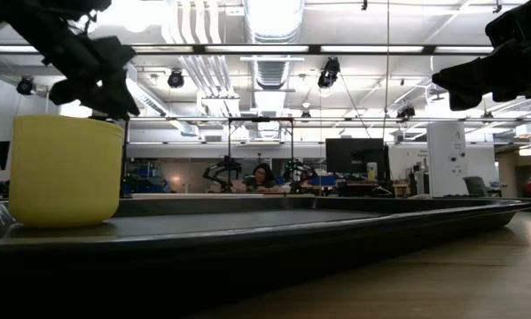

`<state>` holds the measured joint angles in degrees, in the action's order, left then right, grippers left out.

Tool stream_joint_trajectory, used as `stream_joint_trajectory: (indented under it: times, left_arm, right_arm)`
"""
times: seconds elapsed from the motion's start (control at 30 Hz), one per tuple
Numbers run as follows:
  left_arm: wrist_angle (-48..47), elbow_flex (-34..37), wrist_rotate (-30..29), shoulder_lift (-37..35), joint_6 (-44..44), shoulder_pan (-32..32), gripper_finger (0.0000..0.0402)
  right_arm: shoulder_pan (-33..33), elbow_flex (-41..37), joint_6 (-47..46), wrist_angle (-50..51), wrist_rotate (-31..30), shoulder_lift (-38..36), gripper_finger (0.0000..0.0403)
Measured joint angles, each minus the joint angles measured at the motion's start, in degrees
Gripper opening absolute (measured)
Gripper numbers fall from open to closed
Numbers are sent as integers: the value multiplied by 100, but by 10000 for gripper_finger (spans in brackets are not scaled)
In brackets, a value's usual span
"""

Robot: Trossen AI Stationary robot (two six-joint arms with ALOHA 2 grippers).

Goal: Set up tray
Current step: Put the white plate on the black serving tray

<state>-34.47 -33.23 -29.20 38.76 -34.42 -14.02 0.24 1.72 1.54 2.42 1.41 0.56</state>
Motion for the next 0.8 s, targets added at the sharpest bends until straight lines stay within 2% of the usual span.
stream_joint_trajectory:
  times: [0.27,0.47,0.57,0.7,0.8]
  left_arm:
    - [31,13,627,656,244,-1344,126]
    - [787,-17,1669,1442,777,-2444,126]
    - [1000,-180,2007,1930,985,-2959,126]
    - [985,-452,2163,2614,1165,-3470,126]
    - [1002,-698,2458,3123,1189,-3627,126]
  right_arm:
    - [1,0,0,1,0,0,68]
    - [2,0,0,1,0,0,68]
    - [-1,0,0,-1,0,0,68]
    - [-1,0,0,-1,0,1,68]
    - [1,-2,0,-1,0,2,68]
